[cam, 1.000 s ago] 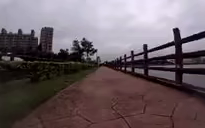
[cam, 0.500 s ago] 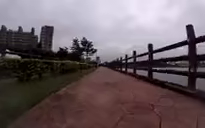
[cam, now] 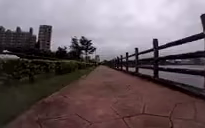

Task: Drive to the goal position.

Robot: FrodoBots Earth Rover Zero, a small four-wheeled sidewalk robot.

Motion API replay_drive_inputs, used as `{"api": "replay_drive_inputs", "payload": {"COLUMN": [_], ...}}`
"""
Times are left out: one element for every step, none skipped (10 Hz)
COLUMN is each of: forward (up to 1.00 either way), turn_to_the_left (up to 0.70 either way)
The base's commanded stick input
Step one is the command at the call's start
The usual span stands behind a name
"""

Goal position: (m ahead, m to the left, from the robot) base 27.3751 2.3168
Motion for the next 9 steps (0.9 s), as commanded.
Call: {"api": "replay_drive_inputs", "payload": {"forward": [1.0,1.0,1.0,1.0,1.0,1.0,1.0,1.0,1.0], "turn_to_the_left": [0.0,0.0,0.0,0.0,0.0,0.0,0.0,0.0,0.0]}}
